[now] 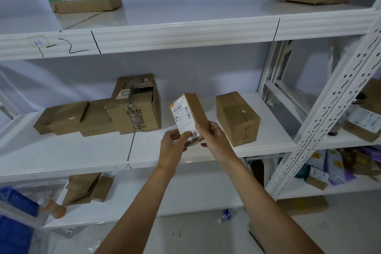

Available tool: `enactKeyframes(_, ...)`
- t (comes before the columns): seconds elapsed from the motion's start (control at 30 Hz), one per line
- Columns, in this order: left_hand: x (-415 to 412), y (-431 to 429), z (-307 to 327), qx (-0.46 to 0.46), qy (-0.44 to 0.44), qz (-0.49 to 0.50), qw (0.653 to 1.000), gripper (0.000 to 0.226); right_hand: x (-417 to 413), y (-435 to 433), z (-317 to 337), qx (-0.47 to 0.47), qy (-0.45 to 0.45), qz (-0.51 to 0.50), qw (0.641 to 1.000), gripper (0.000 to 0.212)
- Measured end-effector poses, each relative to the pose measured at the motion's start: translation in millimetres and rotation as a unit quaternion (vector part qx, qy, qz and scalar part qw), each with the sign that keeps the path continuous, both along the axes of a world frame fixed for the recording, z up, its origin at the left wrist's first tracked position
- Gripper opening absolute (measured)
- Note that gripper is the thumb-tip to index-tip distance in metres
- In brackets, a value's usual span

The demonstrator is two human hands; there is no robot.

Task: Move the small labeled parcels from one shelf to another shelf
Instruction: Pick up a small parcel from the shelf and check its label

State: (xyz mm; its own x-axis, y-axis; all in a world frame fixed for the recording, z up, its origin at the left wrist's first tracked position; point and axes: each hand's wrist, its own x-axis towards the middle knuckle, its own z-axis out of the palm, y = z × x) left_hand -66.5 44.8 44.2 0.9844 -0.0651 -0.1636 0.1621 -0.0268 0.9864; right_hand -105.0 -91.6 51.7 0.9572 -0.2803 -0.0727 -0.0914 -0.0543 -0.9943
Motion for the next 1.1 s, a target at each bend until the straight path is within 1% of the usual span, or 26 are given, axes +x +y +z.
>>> enactKeyframes(0.1, -2, -2, 3, 0.008, -0.020, 0.000, 1.000, 0.042, 1, 2, -5, -0.005, 0.005, -0.002, 1.000, 0.058)
enactKeyframes(0.17, -3, -2, 5, 0.006, -0.023, -0.001, 1.000, 0.039, 4, 2, -9, 0.018, 0.007, -0.023, 1.000, 0.056)
enactKeyframes(0.3, -4, 2, 7, -0.035, -0.002, 0.007, 0.999, 0.025, 6, -6, -11, 0.169, 0.035, -0.046, 0.984, 0.039)
enactKeyframes(0.4, -2, 6, 4, -0.040, 0.009, 0.012, 0.999, 0.021, 6, -11, -15, 0.234, 0.051, -0.049, 0.970, 0.021)
enactKeyframes(0.43, -2, 7, 3, -0.042, 0.011, 0.007, 0.999, 0.020, 6, -11, -16, 0.252, 0.052, -0.048, 0.965, 0.020)
enactKeyframes(0.53, -4, 8, 2, -0.040, 0.015, -0.028, 0.999, 0.028, 5, -11, -16, 0.298, 0.034, -0.039, 0.953, 0.032)
enactKeyframes(0.6, -6, 8, 3, -0.039, 0.011, -0.054, 0.998, 0.031, 3, -10, -15, 0.312, 0.014, -0.024, 0.950, 0.037)
enactKeyframes(0.77, -6, 8, 3, -0.046, 0.003, -0.100, 0.994, 0.037, 3, -12, -12, 0.344, -0.016, 0.012, 0.939, 0.036)
enactKeyframes(0.87, -4, 10, 1, -0.047, -0.005, -0.114, 0.992, 0.038, 3, -15, -11, 0.349, -0.024, 0.023, 0.937, 0.038)
enactKeyframes(0.97, -3, 11, -1, -0.044, -0.009, -0.123, 0.991, 0.038, 3, -17, -10, 0.331, -0.029, 0.031, 0.943, 0.034)
enactKeyframes(1.1, -1, 14, -2, -0.050, -0.008, -0.125, 0.991, 0.037, 1, -17, -9, 0.275, -0.030, 0.027, 0.961, 0.031)
